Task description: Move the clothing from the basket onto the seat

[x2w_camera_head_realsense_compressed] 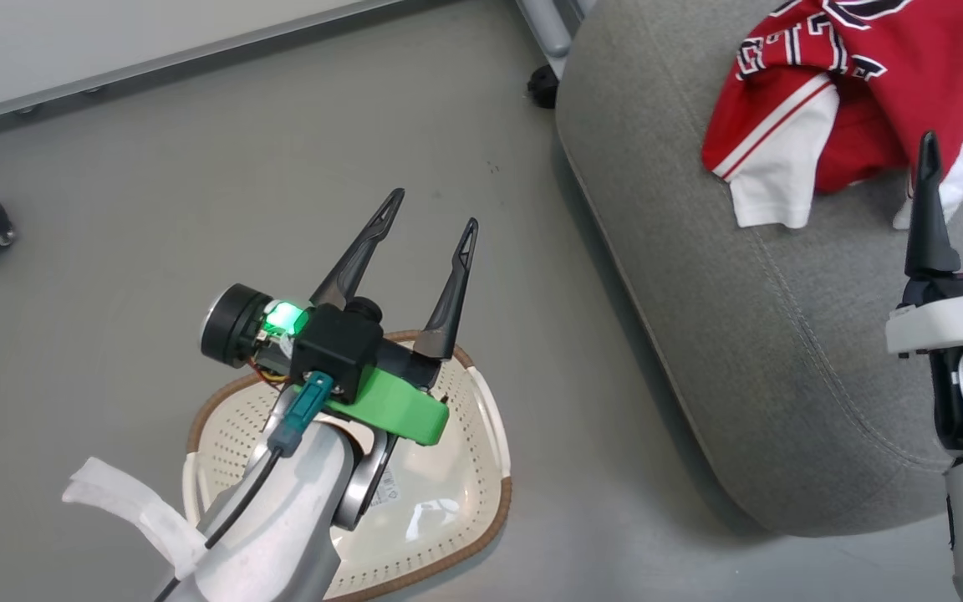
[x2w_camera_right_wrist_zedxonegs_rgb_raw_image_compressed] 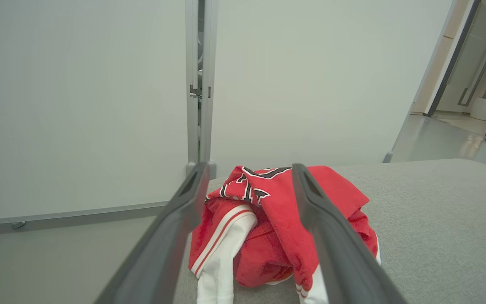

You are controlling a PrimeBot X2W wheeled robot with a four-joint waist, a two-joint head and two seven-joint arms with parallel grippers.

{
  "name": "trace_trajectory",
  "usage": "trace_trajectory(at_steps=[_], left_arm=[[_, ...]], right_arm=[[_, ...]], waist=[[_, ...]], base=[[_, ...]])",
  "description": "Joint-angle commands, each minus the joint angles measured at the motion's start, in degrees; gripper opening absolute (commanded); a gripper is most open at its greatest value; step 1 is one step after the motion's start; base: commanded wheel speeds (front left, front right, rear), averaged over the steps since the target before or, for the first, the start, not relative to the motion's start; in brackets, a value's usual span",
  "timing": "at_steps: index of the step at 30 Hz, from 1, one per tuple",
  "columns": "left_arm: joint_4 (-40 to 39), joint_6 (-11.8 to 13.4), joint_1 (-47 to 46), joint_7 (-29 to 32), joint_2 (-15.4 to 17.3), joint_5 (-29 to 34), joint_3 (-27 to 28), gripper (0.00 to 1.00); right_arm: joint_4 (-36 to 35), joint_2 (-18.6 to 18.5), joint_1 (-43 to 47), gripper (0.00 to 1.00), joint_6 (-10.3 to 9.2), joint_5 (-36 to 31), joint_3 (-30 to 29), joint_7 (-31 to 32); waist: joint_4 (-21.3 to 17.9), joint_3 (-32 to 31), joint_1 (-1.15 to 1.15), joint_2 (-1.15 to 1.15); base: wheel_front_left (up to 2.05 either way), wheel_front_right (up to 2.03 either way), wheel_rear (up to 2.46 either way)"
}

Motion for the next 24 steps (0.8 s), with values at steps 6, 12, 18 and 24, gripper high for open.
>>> trace_trajectory(at_steps=[6,12,18,24], left_arm=[[-1.1,1.0,3.7,-0.2,-0.5,-0.1,4.6,1.0],[-1.5,1.5,7.3,-0.2,-0.7,-0.1,10.0,1.0],[-1.3,1.4,11.4,-0.2,-1.0,0.1,15.5,1.0],[-0.7,0.8,15.8,-0.2,-1.3,0.6,20.7,1.0]], right_arm=[[-1.9,1.0,3.6,1.0,-0.06,0.7,2.3,-0.1],[-2.1,1.8,4.8,1.0,-0.06,0.9,4.7,-0.1],[-1.3,2.8,6.7,1.0,-0.06,0.5,7.0,-0.1],[-0.9,3.7,9.4,1.0,-0.06,0.2,9.1,-0.1]], waist=[[8.6,-4.6,0.0,0.59],[11.9,-6.5,0.0,0.59],[13.9,-8.8,0.0,0.59],[14.6,-11.1,0.0,0.59]], base=[[0.0,0.0,0.0],[0.0,0.0,0.0],[0.0,0.0,0.0],[0.0,0.0,0.0]])
